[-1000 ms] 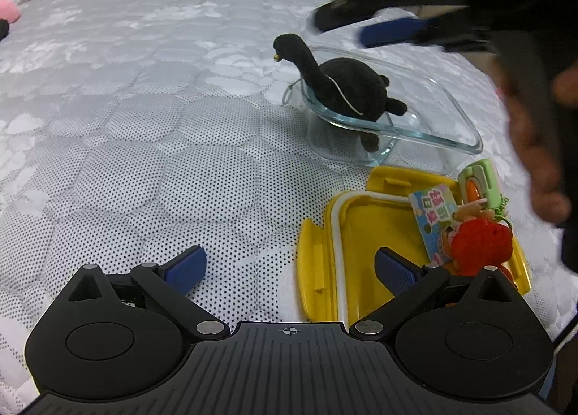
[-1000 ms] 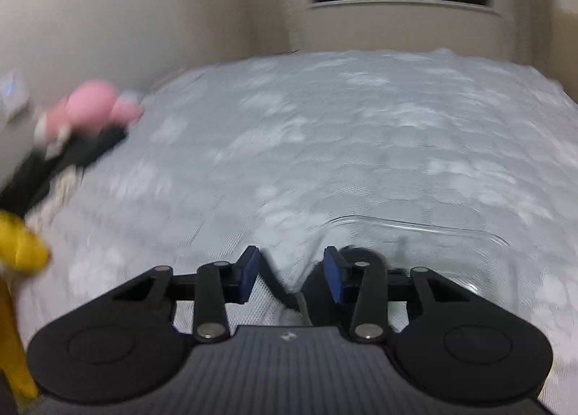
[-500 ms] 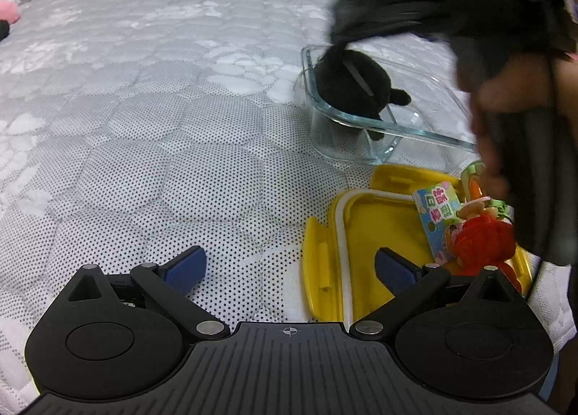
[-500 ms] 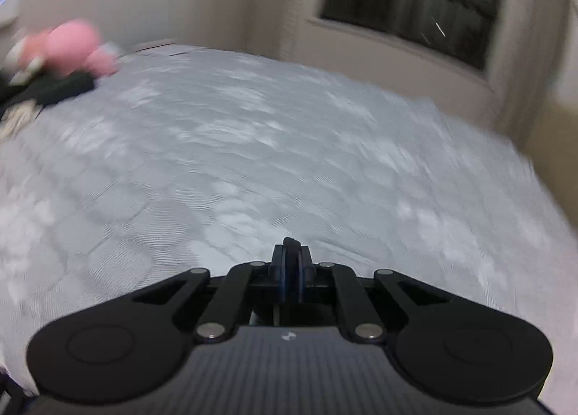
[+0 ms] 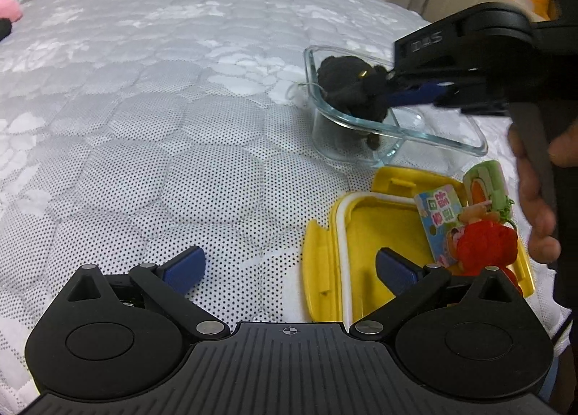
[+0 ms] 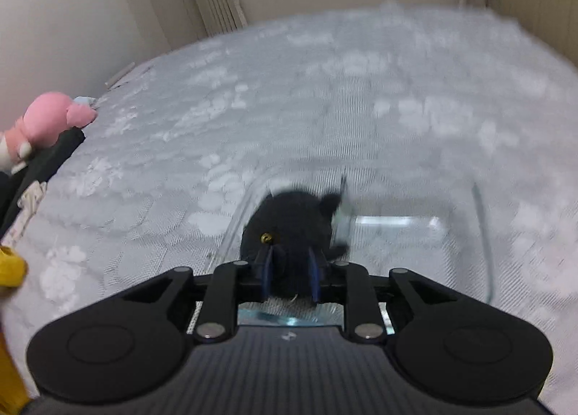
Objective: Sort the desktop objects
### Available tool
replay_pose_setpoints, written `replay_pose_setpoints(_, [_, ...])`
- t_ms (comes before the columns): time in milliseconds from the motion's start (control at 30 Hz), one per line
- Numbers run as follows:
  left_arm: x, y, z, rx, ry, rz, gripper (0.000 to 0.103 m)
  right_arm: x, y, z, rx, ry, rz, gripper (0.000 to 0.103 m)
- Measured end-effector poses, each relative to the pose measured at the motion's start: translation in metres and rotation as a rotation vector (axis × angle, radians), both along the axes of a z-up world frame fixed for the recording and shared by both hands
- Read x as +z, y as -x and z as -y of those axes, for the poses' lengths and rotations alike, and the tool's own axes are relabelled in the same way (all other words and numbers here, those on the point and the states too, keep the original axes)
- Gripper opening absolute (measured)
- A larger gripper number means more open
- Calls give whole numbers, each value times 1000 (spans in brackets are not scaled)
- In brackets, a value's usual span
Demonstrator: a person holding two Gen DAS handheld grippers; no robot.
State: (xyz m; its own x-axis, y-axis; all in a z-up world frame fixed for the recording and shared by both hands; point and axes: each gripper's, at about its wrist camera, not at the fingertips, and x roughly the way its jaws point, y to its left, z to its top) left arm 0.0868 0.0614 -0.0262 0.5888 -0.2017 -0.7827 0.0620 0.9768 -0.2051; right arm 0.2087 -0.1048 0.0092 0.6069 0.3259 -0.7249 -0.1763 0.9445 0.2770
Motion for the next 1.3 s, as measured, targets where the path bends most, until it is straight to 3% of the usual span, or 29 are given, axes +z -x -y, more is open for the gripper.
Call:
replay_pose_setpoints(167, [1,5,2,-14,-17,1,103,-2,-5,-13,14,73,30,26])
replay_pose_setpoints(300, [1,4,-2,-2,-2,2,103,29,1,2,50,39,24,37])
replay_pose_setpoints(433, [0,-1,1,9,12,0,103,54,3,6,21,73,164,37])
replay_pose_setpoints(533, [2,3,6,-17,-1,7,103,40,-10,-7,58,93,167,32])
replay_pose_setpoints(600, [0,3,6,-19,-5,5,103,30,-14,-12,76,41,153,25])
replay_pose_setpoints(733, [-3,3,3,-13,-11,-3,103,26,-9,-25,169,-66,133,24])
replay_pose_setpoints(833, [-4,2,2,-9,-11,-1,103,23,-11,-39,198,-36,76,24])
replay_pose_setpoints(967, [-3,6,2,-18,-15,6,103,17,-15,-37,150,38,39,24])
replay_pose_setpoints(1167, [-2,6,5,-16,-26,13,103,-1,-23,-15,136,-36,-99,21])
replay_pose_setpoints(1233, [-2,7,5,-21,-32,13,103,6,-16,-14,131,-41,-60,28])
replay_pose_setpoints(1300, [-2,6,5,-17,-26,13,103,17,-6,-19,162,-31,17,43])
